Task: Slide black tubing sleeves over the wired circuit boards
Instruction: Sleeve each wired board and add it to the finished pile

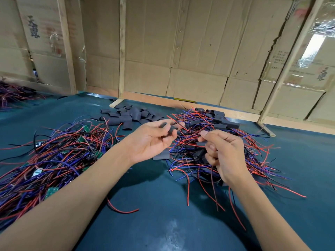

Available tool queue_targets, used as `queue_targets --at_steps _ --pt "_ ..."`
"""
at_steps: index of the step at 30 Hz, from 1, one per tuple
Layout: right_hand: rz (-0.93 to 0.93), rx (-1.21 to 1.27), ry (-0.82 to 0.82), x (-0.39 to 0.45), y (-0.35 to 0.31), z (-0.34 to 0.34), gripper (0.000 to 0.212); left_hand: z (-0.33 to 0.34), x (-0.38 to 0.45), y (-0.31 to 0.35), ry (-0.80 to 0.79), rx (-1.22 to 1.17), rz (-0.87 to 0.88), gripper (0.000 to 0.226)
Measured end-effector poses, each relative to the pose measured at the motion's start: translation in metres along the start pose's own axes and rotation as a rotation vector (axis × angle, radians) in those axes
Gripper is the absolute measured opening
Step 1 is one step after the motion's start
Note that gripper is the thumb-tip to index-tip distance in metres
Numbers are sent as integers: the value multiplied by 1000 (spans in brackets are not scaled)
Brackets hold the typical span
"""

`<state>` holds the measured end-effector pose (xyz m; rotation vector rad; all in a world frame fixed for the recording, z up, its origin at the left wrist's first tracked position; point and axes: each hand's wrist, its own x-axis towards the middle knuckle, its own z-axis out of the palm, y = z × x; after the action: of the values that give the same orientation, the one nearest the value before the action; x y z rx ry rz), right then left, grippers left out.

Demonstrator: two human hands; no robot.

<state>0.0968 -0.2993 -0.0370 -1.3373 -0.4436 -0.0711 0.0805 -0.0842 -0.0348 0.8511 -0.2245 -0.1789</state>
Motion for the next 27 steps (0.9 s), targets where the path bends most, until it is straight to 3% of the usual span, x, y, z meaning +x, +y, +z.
queue_targets --at_steps 5,7,11,20,27 --pt "-8 66 4 0 -1 -3 25 1 0 3 -28 31 66 33" --pt "-13 80 2 1 -1 -4 25 -1 -1 3 10 72 52 26" --pt "-12 88 -11 1 -1 -3 24 -2 -3 3 76 -64 55 29" --pt "4 74 -23 0 -3 -3 20 -1 -6 3 -24 -68 49 31" --pt "-16 83 -14 1 0 -4 30 -1 -5 3 -39 -103 40 33"
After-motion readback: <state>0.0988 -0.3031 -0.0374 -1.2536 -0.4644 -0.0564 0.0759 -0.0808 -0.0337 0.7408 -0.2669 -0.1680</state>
